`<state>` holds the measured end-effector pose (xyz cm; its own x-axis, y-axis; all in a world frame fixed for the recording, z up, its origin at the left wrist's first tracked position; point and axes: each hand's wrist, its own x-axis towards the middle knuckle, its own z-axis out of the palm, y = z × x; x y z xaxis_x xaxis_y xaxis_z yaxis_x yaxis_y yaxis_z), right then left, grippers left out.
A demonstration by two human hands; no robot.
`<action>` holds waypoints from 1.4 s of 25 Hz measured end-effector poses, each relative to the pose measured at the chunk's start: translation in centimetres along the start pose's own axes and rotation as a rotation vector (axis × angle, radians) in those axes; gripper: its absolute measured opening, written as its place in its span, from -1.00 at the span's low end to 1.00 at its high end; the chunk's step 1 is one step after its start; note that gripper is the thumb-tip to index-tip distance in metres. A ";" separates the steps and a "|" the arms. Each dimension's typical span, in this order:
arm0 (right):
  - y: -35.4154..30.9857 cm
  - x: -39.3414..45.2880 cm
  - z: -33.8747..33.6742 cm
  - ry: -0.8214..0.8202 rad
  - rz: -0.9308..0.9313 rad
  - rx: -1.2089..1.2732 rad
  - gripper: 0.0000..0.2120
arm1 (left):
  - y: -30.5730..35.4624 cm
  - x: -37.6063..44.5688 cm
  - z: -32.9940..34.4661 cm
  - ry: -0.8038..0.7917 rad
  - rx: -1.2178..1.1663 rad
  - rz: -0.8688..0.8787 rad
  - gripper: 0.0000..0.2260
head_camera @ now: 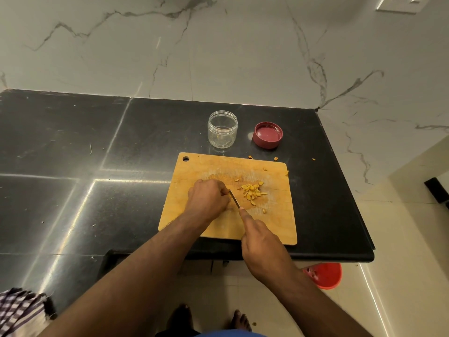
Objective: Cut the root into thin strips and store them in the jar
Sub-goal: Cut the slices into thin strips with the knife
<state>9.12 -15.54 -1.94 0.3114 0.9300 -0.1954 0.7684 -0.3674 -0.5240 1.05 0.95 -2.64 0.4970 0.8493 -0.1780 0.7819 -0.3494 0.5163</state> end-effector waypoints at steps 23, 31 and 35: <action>-0.5 -0.5 0.1 0.136 0.004 0.072 -0.75 | -0.7 0.3 0.9 0.013 -0.056 -0.037 -0.87; -0.3 -0.9 0.2 0.081 -0.012 0.046 -0.77 | -0.8 0.6 1.1 0.019 -0.062 -0.034 -0.91; 0.1 -2.8 -0.1 0.115 -0.038 0.079 -0.73 | -0.9 0.6 1.2 0.014 -0.049 -0.041 -0.89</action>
<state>8.39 -18.18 -1.40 0.3483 0.9340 -0.0800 0.7357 -0.3252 -0.5940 1.09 1.26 -4.19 0.4591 0.8681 -0.1885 0.7822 -0.2945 0.5490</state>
